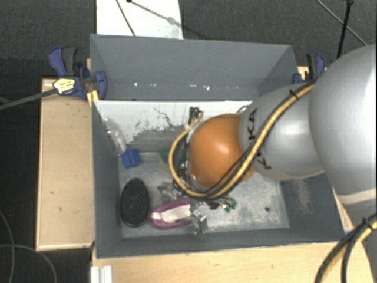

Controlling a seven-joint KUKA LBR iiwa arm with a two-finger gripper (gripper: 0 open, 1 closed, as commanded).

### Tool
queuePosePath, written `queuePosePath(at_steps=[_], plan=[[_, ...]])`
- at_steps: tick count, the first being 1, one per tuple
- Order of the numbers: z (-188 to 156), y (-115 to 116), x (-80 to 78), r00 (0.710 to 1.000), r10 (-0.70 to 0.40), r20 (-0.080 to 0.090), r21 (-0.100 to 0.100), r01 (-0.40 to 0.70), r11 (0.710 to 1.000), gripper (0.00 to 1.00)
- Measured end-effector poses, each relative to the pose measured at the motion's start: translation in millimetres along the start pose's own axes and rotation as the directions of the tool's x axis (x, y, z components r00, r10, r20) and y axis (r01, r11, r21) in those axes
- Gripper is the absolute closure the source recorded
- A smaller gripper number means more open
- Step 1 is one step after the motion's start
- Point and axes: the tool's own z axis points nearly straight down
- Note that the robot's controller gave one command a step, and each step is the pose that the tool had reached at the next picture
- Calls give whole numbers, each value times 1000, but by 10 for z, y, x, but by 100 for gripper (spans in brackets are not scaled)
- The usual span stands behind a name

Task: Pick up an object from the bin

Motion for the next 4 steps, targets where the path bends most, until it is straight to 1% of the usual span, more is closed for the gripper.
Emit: queuePosePath(at_steps=[1, 2, 3, 4], plan=[[-4, 1, -6, 1000, 8, 1, -1, -8, 1000, 0], [-4, -3, -9, 1000, 12, 2, 0, -12, 1000, 100], [-348, -7, -21, 1000, 23, 7, 2, -23, 1000, 100], [-495, -10, -27, 999, 34, 6, 2, -34, 999, 100]])
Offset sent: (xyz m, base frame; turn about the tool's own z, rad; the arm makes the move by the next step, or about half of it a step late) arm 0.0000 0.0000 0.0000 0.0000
